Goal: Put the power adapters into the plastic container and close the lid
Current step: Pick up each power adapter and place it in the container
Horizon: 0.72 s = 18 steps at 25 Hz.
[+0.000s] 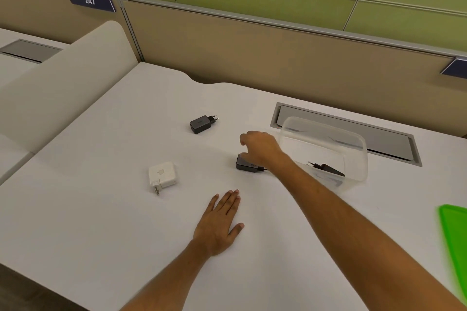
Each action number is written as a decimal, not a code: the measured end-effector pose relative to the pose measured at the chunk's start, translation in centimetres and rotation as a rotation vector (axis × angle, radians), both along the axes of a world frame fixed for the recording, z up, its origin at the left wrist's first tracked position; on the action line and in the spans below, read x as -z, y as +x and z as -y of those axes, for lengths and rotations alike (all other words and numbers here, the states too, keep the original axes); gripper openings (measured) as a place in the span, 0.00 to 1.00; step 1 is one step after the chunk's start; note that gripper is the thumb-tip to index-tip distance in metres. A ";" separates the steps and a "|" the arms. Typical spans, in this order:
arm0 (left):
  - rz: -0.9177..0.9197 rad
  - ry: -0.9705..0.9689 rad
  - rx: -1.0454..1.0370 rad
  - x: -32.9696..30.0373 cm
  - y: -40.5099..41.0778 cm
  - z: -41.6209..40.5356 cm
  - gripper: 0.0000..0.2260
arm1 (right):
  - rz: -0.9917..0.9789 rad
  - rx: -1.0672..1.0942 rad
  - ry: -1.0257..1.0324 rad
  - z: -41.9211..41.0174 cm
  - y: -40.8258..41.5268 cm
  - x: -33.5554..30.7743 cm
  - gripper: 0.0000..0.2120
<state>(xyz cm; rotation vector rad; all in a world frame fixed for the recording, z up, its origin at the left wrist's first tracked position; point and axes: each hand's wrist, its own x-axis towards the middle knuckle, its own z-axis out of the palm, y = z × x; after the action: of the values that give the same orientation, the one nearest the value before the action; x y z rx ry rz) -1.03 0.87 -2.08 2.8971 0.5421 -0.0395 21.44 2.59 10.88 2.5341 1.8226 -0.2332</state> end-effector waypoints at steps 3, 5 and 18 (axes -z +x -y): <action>-0.004 0.000 -0.007 0.2 0.0 0.0 0.30 | -0.038 0.000 -0.092 0.0 -0.7 2.3 0.22; -0.007 -0.002 -0.004 0.2 0.0 0.0 0.30 | -0.063 0.028 -0.117 0.3 -0.8 3.3 0.26; 0.005 -0.009 -0.005 0.2 0.0 -0.1 0.30 | -0.020 0.073 -0.093 1.1 -0.4 5.4 0.16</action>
<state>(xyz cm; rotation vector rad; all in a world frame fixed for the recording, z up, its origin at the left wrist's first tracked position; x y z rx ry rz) -1.05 0.97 -2.29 2.8859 0.5465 -0.0334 21.02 1.52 5.44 2.5463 1.6855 -0.3377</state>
